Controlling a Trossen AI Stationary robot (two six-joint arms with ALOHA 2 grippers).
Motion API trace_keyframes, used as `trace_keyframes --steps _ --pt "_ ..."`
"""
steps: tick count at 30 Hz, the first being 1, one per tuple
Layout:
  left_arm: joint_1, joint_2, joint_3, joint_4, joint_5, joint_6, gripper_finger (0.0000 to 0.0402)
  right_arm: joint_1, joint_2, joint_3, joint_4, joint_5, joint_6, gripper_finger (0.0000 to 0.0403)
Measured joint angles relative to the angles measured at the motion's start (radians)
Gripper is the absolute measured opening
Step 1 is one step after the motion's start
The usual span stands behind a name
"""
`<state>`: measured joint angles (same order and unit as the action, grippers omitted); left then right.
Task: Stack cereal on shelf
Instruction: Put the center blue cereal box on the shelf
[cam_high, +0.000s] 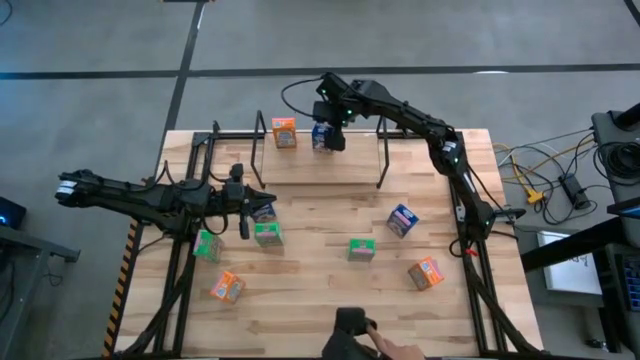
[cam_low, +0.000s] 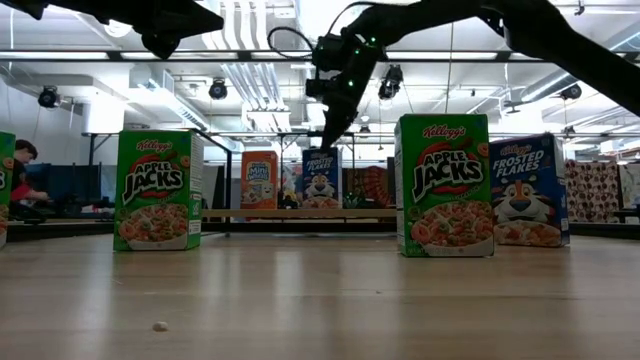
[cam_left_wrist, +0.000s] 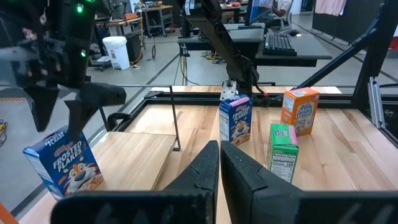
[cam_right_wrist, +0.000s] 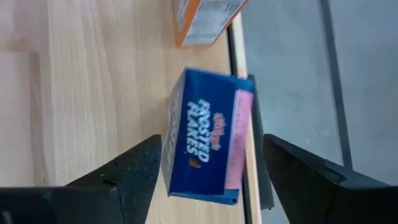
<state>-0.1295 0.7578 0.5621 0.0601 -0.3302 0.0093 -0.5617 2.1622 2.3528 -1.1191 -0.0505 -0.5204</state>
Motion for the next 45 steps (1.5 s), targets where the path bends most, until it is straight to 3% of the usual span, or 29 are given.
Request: trace_keyframes --steps 6,11,19,24,33,45 --pt "0.0 0.0 0.0 0.0 0.0 0.0 0.0 0.011 -0.06 0.002 -0.011 0.0 0.049 0.0259" --pt "0.0 0.0 0.0 0.0 0.0 -0.017 0.0 0.035 -0.096 0.002 -0.065 -0.019 0.11 0.0222" --pt "-0.001 0.0 0.0 0.005 0.0 -0.024 0.0 0.063 -0.094 -0.049 -0.149 -0.063 0.196 0.0097" --pt "-0.001 0.0 0.0 0.005 0.008 -0.027 0.0 0.061 -0.091 -0.187 -0.054 -0.061 0.208 0.0019" --pt "-0.001 0.0 0.0 0.007 0.008 -0.027 0.0 0.058 -0.091 -0.341 0.13 0.098 0.231 0.0013" --pt "-0.001 0.0 0.0 0.007 0.008 -0.027 0.0 0.058 -0.091 -0.344 0.2 0.107 0.233 0.0013"
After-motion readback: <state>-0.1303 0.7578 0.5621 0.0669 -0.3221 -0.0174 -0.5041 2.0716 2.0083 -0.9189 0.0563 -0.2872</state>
